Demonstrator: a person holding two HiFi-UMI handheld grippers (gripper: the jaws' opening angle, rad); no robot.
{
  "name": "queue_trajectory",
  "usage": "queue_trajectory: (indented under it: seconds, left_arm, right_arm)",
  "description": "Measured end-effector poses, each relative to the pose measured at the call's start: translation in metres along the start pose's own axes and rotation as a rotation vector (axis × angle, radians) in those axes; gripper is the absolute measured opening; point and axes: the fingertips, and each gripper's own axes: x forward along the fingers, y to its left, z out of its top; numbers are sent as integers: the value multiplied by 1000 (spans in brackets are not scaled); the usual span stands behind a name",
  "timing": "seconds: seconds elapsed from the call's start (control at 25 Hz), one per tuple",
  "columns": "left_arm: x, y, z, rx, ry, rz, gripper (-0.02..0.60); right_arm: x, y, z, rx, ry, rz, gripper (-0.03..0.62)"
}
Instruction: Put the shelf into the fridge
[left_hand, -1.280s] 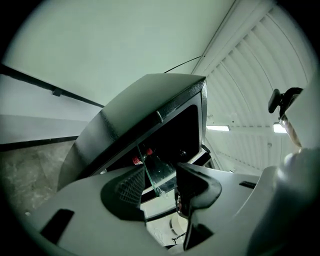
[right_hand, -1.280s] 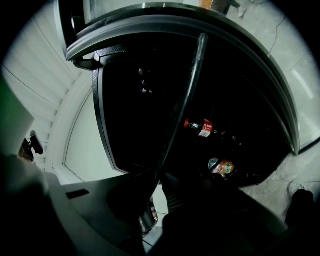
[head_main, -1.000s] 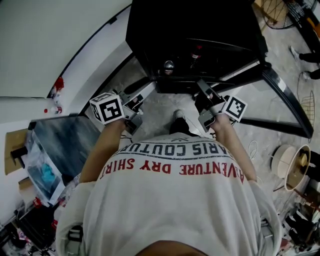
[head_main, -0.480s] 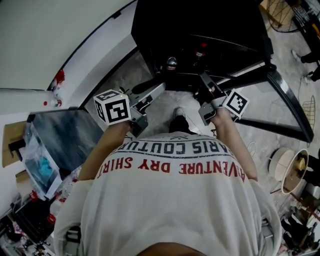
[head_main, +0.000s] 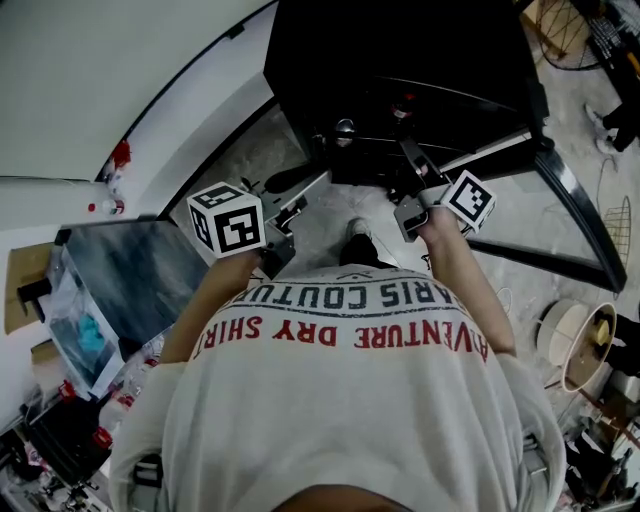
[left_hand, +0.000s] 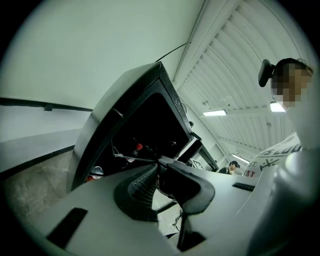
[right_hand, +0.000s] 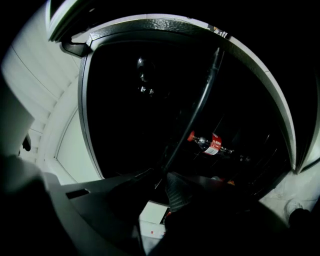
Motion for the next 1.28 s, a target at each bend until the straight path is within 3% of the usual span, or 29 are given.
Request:
queue_trajectory:
  seconds: [0.16, 0.44, 0.8, 1.0, 1.28]
  left_arm:
    - [0, 8, 2, 35, 5, 35, 78]
    - [1, 17, 6, 17, 0, 45, 78]
    - [8, 20, 14, 36, -1, 41, 78]
    - [6, 24, 17, 41, -1, 40, 78]
    - [3, 29, 18, 20, -2, 54, 78]
  right_arm:
    - [9, 1, 6, 4, -12, -3, 52]
    - [22, -1, 15, -4, -41, -28, 54]
    - [40, 5, 28, -5, -73, 28, 57]
    - [42, -1, 30, -35, -75, -49, 63]
    - [51, 4, 35, -45, -89, -11, 64]
